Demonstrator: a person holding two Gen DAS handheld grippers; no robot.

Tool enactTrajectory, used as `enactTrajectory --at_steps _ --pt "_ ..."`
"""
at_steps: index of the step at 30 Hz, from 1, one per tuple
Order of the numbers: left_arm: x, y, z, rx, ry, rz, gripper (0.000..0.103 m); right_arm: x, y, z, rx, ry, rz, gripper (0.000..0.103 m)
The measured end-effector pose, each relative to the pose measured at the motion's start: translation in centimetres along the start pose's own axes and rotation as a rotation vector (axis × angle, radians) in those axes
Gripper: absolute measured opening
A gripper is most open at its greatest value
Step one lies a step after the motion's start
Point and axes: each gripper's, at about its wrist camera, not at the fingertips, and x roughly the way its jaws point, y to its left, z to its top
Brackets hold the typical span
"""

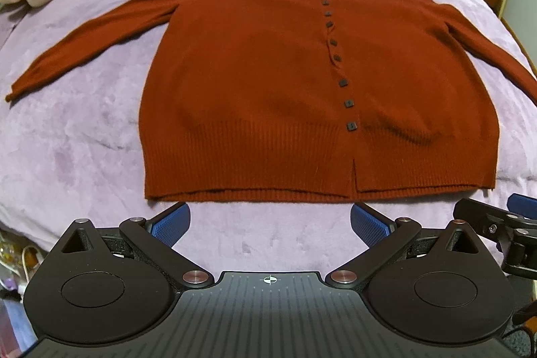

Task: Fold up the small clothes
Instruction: 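Grasp a sleeve cuff with the right gripper and fold it across the body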

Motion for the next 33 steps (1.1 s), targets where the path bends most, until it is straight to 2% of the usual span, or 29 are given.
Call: enactTrajectory --at_steps 2,4,6,8,11,13,14,18,21,23,25,29,32,33 --pt "0.2 0.1 0.0 -0.003 -0.005 -0.001 0.103 0.3 -0.4 -0.1 0.013 -0.002 0.041 0.099" --pt "0.5 0.0 0.1 -0.01 -0.029 0.008 0.103 0.3 -1.0 -0.4 0.024 -0.051 0.117 0.099" --pt "1.0 0.1 0.3 -0.022 -0.057 0.004 0.103 0.2 -2.3 -0.7 0.053 -0.16 0.215 0.099" --pt "1.5 0.2 0.6 -0.034 -0.066 -0.01 0.103 0.1 -4.6 -0.6 0.111 -0.29 0.27 0.099" --pt "2.6 0.7 1.1 -0.071 -0.059 -0.049 0.103 0.4 -9.4 0.9 0.21 -0.413 0.271 0.099" --pt "3.5 0.7 1.6 -0.081 -0.033 -0.054 0.103 0.7 -13.9 2.0 0.347 -0.504 0.192 0.098" --pt "3.8 0.5 1.9 -0.077 -0.027 -0.043 0.103 1.0 -16.1 2.5 0.413 -0.525 0.161 0.095" --pt "5.0 0.1 3.0 -0.104 -0.001 -0.004 0.103 2.3 -25.6 3.6 0.721 -0.622 0.029 0.046" --pt "5.5 0.5 3.5 -0.167 0.003 0.001 0.103 3.6 -31.2 3.4 0.917 -0.685 0.002 0.042" --pt "5.7 0.9 3.7 -0.208 -0.003 -0.014 0.103 4.8 -33.9 2.6 1.056 -0.698 -0.012 0.03" --pt "6.0 1.1 4.0 -0.227 0.002 -0.02 0.103 5.8 -35.8 1.5 1.163 -0.733 0.023 0.016" --pt "6.2 1.2 4.5 -0.215 0.003 -0.01 0.103 7.3 -37.3 0.9 1.242 -0.796 0.102 0.015" --pt "6.4 1.4 4.6 -0.213 0.014 -0.032 0.103 7.7 -37.6 1.4 1.237 -0.793 0.089 0.016" --pt "6.5 1.5 4.7 -0.217 0.016 -0.044 0.103 7.6 -37.8 1.7 1.257 -0.788 0.102 0.02"
